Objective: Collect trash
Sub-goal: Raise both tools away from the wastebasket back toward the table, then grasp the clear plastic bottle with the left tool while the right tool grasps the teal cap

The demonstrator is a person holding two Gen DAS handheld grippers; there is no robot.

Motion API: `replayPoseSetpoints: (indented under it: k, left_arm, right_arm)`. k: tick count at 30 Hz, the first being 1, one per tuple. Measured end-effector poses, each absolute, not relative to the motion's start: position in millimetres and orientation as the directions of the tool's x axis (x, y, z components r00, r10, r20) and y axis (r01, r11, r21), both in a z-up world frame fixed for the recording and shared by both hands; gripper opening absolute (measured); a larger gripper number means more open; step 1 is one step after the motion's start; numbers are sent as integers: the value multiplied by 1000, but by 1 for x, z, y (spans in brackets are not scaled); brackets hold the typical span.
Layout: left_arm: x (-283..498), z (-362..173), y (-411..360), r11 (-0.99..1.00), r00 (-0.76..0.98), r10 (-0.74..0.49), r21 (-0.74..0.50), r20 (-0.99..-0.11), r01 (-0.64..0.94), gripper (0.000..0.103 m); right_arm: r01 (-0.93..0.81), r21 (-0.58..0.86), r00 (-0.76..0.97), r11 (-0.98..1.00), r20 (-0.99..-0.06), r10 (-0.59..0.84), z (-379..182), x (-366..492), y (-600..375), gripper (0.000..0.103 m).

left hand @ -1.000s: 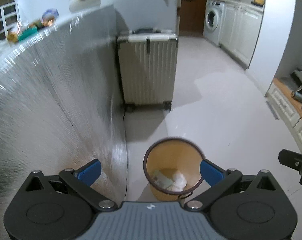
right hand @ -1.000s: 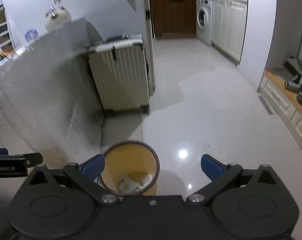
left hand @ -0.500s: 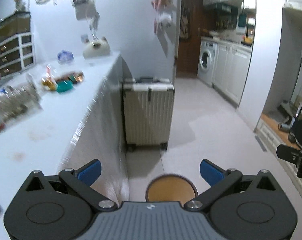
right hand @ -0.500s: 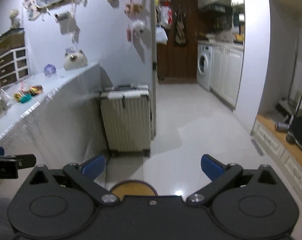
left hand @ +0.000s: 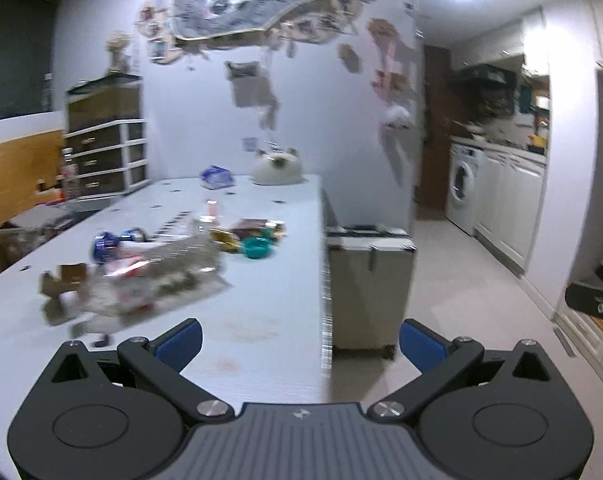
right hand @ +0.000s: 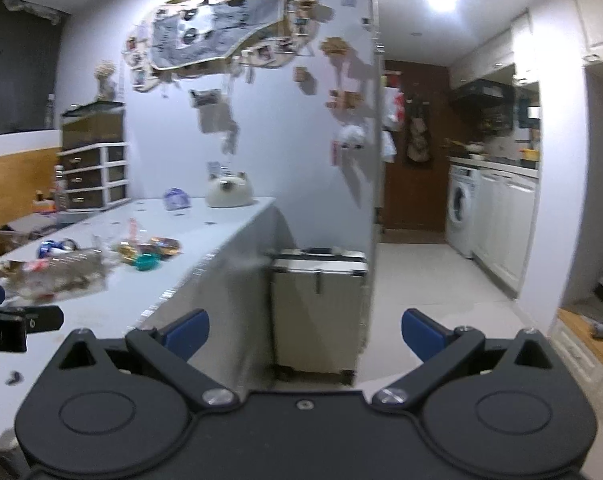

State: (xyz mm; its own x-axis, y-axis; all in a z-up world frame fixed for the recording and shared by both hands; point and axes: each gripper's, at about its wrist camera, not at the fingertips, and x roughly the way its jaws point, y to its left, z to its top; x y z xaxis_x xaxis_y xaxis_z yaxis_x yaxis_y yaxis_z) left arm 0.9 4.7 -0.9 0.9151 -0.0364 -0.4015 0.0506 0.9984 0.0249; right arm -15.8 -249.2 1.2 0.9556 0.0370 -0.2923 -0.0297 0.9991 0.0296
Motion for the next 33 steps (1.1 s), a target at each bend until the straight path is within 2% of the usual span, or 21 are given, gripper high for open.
replayPoseSetpoints:
  k: [8, 15, 19, 25, 33]
  left_arm:
    - [3, 2, 69, 999, 931, 49, 30, -362, -41, 103]
    - [31, -1, 125, 999, 929, 25, 49, -368, -7, 103]
    - [55, -6, 158, 998, 922, -35, 42, -385, 56, 103]
    - [103, -4, 193, 984, 920, -112, 90, -376, 157, 103]
    - [174, -3, 204, 912, 839, -203, 214, -506, 350, 102]
  right_arm:
    - [-162, 49, 937, 986, -306, 169, 3, 18, -196, 103]
    - [-199, 64, 936, 978, -285, 209, -1, 63, -159, 103]
    - [-206, 81, 925, 975, -309, 221, -8, 95, -141, 103]
    - [-253, 33, 904, 967, -348, 249, -19, 135, -109, 103]
    - [-306, 64, 872, 950, -381, 307, -27, 184, -86, 103]
